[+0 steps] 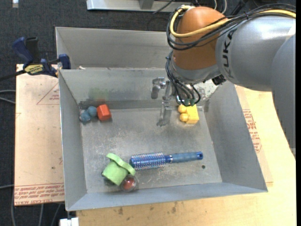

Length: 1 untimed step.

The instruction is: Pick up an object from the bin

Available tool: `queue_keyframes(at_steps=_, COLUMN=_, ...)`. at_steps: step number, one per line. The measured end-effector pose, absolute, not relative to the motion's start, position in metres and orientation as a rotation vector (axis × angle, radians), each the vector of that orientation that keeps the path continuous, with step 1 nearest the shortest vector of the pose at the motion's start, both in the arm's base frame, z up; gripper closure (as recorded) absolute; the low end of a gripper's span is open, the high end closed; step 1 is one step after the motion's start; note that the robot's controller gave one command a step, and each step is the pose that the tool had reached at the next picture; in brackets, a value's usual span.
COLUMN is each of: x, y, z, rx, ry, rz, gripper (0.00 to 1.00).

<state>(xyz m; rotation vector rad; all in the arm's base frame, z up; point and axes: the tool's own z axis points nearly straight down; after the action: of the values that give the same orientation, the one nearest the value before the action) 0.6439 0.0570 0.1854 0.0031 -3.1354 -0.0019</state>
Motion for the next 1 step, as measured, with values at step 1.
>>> queue_keyframes(at_steps=1, x=0.5924, y=0.0597, z=0.138, rx=0.276, ry=-3.126, rz=-0.002, gripper=0.0)
